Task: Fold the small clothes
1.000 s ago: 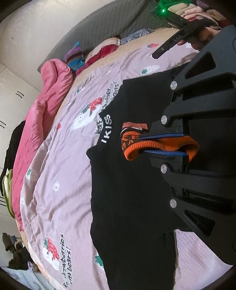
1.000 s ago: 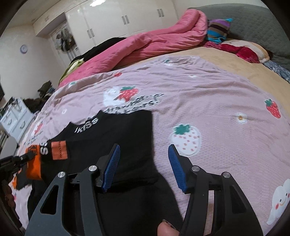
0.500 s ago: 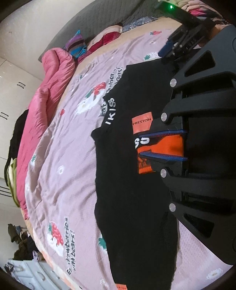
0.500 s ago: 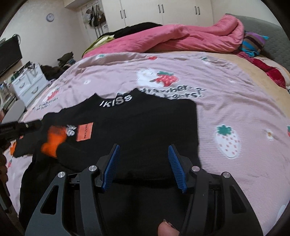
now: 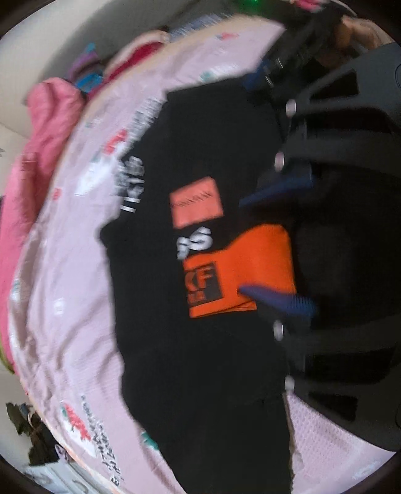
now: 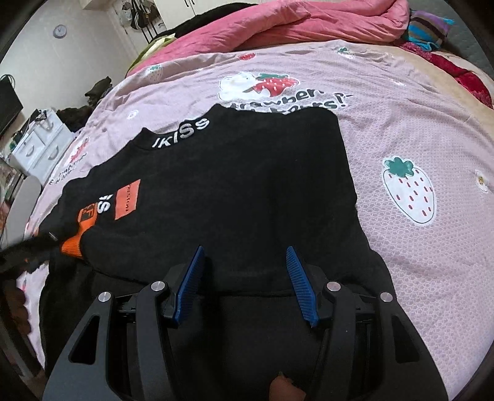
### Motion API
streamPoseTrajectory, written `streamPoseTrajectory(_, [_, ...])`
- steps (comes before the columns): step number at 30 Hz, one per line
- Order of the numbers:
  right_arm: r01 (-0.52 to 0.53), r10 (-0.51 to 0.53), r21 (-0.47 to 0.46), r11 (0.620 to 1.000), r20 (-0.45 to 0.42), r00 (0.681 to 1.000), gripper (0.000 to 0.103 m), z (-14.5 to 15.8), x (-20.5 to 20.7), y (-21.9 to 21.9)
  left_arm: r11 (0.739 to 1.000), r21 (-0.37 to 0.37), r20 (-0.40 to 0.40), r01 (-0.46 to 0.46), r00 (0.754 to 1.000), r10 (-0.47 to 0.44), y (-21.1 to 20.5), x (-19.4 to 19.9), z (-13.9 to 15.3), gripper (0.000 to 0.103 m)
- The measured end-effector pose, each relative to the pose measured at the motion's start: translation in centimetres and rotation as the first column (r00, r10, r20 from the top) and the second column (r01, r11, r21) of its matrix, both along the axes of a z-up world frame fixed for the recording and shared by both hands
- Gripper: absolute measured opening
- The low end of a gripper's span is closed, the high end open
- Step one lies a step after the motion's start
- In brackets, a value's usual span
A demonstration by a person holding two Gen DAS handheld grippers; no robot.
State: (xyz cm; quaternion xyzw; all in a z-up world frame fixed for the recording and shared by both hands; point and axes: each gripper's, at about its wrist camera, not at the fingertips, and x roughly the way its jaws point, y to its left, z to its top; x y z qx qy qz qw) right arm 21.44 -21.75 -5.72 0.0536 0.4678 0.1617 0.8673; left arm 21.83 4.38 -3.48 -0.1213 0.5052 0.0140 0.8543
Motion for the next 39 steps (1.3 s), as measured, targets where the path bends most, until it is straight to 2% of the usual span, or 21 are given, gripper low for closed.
streamPoseTrajectory(4, [0.031,-0.032,0.055,0.998,0.016,0.999,0.055,1.1,-0.2,-1.2,0.999,0.033,-0.001,-0.001,1.0,0.001,-0.2,-0.1,-0.5,0.056])
streamPoseTrajectory(7, [0.039,-0.042,0.052,0.998,0.053,0.998,0.066,2.1,-0.5,-1.6,1.0,0.013,0.025,-0.025,0.999,0.025,0.4,-0.6,0.2,0.061])
streamPoseTrajectory(9, [0.041,-0.046,0.054,0.998,0.082,0.996,0.069,2.9,-0.7,-1.8,0.999,0.014,0.046,-0.041,0.998,0.04,0.6,-0.8,0.8,0.07])
streamPoseTrajectory(11, [0.042,-0.047,0.051,0.998,0.108,0.993,0.08,3.6,-1.0,-1.9,0.999,0.012,0.065,-0.051,0.997,0.05,0.8,-0.9,1.4,0.072])
streamPoseTrajectory(13, [0.046,-0.051,0.039,0.998,0.139,0.989,0.088,4.2,-1.3,-1.9,0.998,0.002,0.087,-0.065,0.994,0.065,1.0,-1.3,2.1,0.082])
streamPoseTrajectory(16, [0.044,-0.047,0.024,0.999,0.171,0.984,0.088,4.7,-1.6,-1.6,0.997,-0.005,0.113,-0.079,0.99,0.079,1.3,-1.8,3.0,0.086])
streamPoseTrajectory(18, [0.041,-0.043,0.013,0.999,0.185,0.982,0.088,4.9,-1.7,-1.4,0.996,0.0,0.126,-0.089,0.988,0.089,1.5,-2.1,3.5,0.093])
streamPoseTrajectory(20, [0.036,-0.036,0.004,0.999,0.194,0.98,0.089,5.1,-1.9,-1.2,0.995,0.002,0.137,-0.098,0.986,0.097,1.9,-2.4,3.9,0.093])
streamPoseTrajectory(22, [0.033,-0.031,-0.009,0.999,0.213,0.977,0.097,5.4,-2.1,-0.8,0.993,-0.003,0.145,-0.119,0.982,0.119,2.5,-2.8,4.2,0.093])
streamPoseTrajectory(26, [-0.001,0.005,-0.014,1.0,0.247,0.969,0.097,6.2,-2.6,0.5,0.983,0.001,0.164,-0.183,0.97,0.18,4.1,-3.7,4.8,0.094])
streamPoseTrajectory(35, [-0.107,0.097,0.011,0.994,0.337,0.937,0.098,8.6,-4.6,3.7,0.935,0.014,0.211,-0.355,0.915,0.344,8.5,-7.4,5.9,0.094])
streamPoseTrajectory(39, [-0.149,0.137,0.009,0.989,0.354,0.925,0.098,9.1,-5.4,5.1,0.905,0.018,0.245,-0.424,0.88,0.407,10.0,-9.2,6.6,0.094])
